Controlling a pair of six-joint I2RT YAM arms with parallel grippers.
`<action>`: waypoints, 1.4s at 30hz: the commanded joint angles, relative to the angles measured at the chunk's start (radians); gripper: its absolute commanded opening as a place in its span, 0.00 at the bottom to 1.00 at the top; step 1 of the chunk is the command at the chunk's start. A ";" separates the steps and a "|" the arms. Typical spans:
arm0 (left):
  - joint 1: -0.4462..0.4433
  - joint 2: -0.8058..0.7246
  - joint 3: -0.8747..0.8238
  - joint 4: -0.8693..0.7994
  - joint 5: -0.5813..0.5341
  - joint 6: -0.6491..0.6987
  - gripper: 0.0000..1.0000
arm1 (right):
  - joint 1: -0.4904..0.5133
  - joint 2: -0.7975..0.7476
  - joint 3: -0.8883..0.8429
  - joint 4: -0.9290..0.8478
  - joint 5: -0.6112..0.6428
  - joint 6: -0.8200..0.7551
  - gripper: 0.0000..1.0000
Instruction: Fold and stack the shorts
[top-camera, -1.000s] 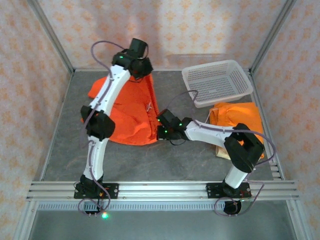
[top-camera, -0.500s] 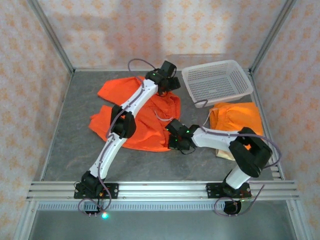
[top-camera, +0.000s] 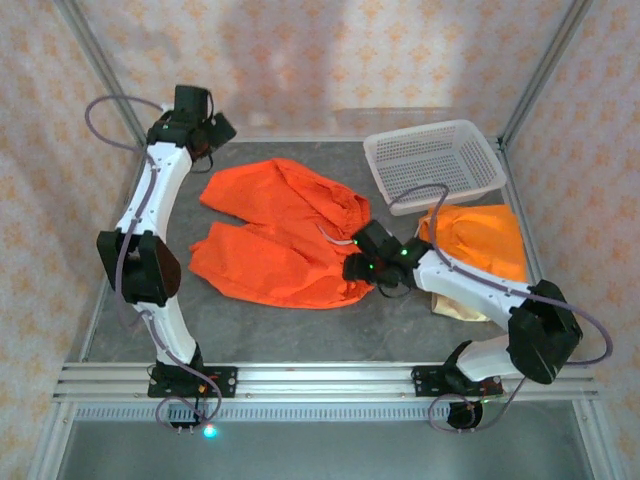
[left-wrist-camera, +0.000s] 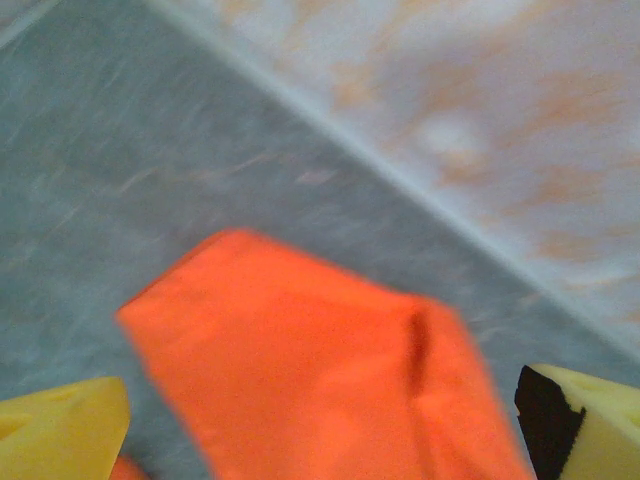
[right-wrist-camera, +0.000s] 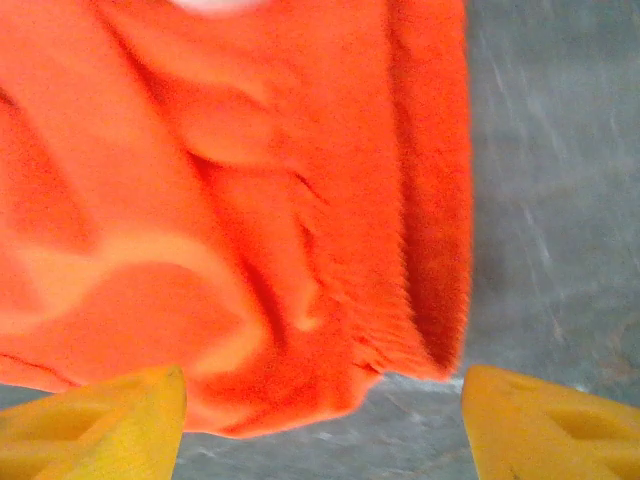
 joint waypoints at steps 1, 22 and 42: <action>0.035 0.045 -0.162 0.052 0.060 -0.029 0.98 | -0.003 0.054 0.162 -0.080 0.102 -0.102 0.75; 0.104 0.347 -0.116 0.065 0.128 -0.050 0.72 | -0.254 0.959 1.156 -0.311 0.164 -0.207 0.70; 0.157 0.236 -0.245 0.106 0.081 -0.089 0.00 | -0.315 1.161 1.400 -0.412 0.180 -0.134 0.00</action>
